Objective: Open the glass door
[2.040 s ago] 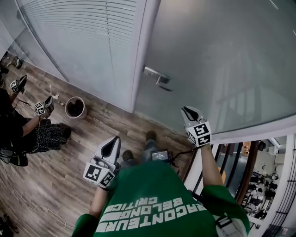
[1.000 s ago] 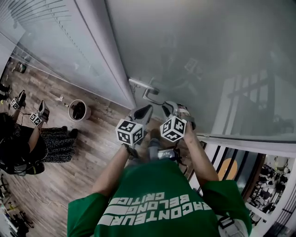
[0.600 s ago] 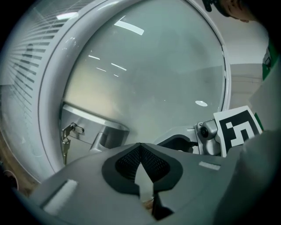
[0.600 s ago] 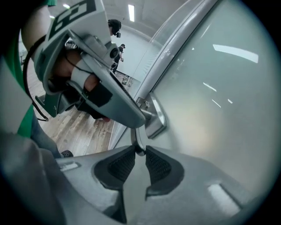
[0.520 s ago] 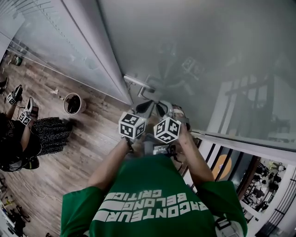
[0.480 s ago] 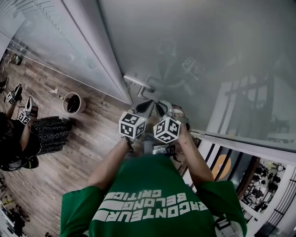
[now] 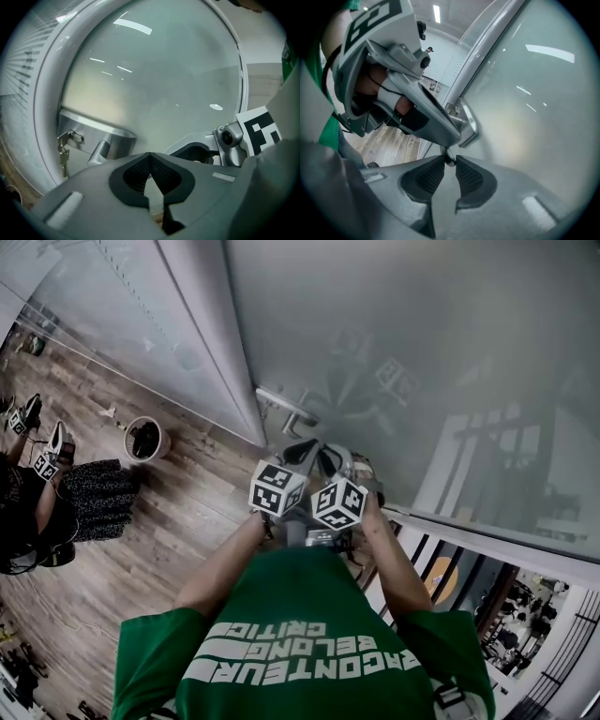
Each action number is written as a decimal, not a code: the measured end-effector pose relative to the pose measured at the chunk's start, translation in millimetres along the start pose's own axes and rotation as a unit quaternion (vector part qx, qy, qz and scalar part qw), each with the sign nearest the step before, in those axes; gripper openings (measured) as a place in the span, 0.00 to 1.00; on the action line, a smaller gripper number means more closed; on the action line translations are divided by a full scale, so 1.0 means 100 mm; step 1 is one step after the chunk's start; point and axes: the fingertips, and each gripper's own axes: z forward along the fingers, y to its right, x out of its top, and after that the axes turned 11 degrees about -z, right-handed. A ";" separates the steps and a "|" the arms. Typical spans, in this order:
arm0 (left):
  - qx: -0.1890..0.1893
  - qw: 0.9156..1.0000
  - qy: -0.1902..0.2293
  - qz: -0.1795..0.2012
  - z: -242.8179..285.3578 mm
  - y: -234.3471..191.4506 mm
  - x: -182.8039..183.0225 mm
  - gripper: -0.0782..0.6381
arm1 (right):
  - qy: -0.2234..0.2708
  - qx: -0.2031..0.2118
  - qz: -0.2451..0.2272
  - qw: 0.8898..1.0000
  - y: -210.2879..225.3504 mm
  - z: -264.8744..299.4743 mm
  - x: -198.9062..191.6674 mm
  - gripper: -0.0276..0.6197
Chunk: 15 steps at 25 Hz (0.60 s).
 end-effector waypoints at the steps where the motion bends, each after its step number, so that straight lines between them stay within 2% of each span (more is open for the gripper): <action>1: 0.004 1.000 0.001 0.001 0.00 0.00 0.00 0.13 | 0.000 0.001 -0.001 1.000 0.00 -0.01 0.00 0.14; 15: 0.015 1.000 0.003 0.004 0.02 -0.05 0.01 0.13 | -0.010 0.012 0.003 1.000 -0.03 0.05 -0.01 0.15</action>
